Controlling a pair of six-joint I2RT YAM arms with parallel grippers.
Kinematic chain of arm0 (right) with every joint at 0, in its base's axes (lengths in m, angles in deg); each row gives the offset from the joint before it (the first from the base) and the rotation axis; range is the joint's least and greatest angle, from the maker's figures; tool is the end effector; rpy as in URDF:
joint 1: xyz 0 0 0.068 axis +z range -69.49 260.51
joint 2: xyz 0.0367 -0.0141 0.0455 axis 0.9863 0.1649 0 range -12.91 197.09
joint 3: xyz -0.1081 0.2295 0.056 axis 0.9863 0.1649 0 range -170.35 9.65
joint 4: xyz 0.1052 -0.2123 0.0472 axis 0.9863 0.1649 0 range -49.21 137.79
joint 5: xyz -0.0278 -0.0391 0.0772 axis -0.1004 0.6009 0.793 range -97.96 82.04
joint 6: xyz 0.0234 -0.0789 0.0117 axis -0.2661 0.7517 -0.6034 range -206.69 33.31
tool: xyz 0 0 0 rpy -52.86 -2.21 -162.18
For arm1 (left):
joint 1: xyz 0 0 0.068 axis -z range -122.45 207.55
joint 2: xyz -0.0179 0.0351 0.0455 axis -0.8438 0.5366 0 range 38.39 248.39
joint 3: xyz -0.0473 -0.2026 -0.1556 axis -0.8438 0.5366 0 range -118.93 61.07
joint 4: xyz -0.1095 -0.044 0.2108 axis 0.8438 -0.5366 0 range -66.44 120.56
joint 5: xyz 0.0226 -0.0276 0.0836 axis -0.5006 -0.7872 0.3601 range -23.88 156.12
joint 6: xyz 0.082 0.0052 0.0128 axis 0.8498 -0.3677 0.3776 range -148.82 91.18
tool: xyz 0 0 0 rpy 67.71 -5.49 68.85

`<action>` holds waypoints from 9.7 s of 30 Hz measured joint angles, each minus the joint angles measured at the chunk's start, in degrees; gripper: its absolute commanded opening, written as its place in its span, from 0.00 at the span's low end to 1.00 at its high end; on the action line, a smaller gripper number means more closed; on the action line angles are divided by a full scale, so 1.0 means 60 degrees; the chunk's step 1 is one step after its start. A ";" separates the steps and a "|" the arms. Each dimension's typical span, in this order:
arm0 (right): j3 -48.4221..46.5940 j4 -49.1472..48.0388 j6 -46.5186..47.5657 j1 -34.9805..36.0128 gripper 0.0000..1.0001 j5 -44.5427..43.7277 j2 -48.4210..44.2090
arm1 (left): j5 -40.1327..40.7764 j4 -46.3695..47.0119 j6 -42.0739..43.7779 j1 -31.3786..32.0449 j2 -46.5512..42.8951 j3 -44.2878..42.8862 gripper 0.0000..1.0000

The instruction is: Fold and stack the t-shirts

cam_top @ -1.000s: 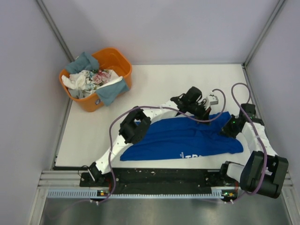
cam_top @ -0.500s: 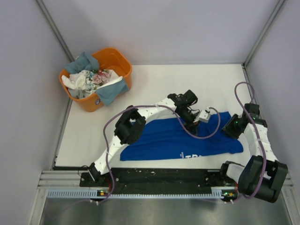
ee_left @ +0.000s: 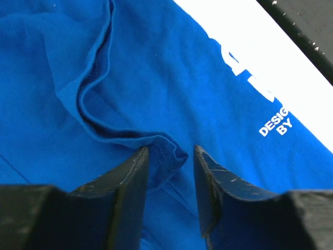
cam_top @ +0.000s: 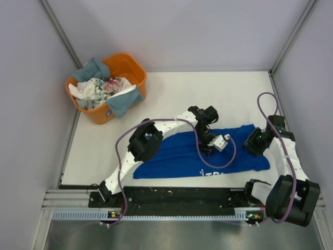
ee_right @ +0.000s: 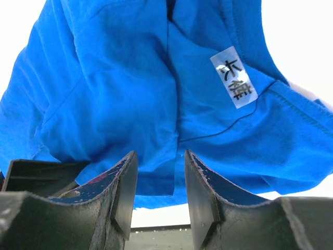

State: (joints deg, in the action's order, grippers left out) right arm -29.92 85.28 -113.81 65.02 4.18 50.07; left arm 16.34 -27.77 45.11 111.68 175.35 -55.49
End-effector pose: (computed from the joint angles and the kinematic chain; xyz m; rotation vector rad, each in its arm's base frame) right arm 0.1871 -0.0360 0.1686 0.9488 2.5914 0.3467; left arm 0.2230 -0.4030 0.1442 2.3708 1.0235 -1.1354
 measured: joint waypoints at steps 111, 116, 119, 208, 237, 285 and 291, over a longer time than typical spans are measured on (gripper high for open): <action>0.2779 -0.2047 -0.2827 0.0222 0.21 0.1188 -0.1249 | 0.0809 0.1953 -0.1905 0.0240 -0.0495 0.1089 0.00; 0.2776 -0.2171 -0.2739 0.0219 0.06 0.1209 -0.0936 | 0.0812 0.1953 -0.1905 0.0240 -0.0495 0.1089 0.00; 0.2769 -0.2208 -0.2692 0.0219 0.00 0.1206 -0.0878 | 0.0827 0.1953 -0.1905 0.0240 -0.0495 0.1089 0.00; -0.7672 -0.2153 0.0670 0.1512 0.23 -0.1974 0.8976 | 0.6222 0.1239 -0.4776 -0.5009 -0.4404 0.6506 0.28; -0.1647 -0.2051 -0.0539 -0.0288 0.50 -0.3002 0.3155 | 0.5278 -0.0277 -0.4127 -0.4149 -0.3242 0.2084 0.49; -0.6073 -0.3249 0.0616 0.1617 0.17 -0.1676 0.4353 | 0.1945 0.0958 -0.4546 -0.0812 -0.3610 0.4189 0.36; -0.2885 -0.5180 -0.0098 0.3490 0.00 0.0102 0.3238 | 0.2007 0.1545 -0.4812 -0.0874 -0.3512 0.4659 0.33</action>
State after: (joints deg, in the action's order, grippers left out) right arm -47.23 54.20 -114.40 85.96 4.79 69.50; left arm 28.39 -18.50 16.24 106.43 154.28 -27.53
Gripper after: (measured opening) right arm 0.006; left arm 0.340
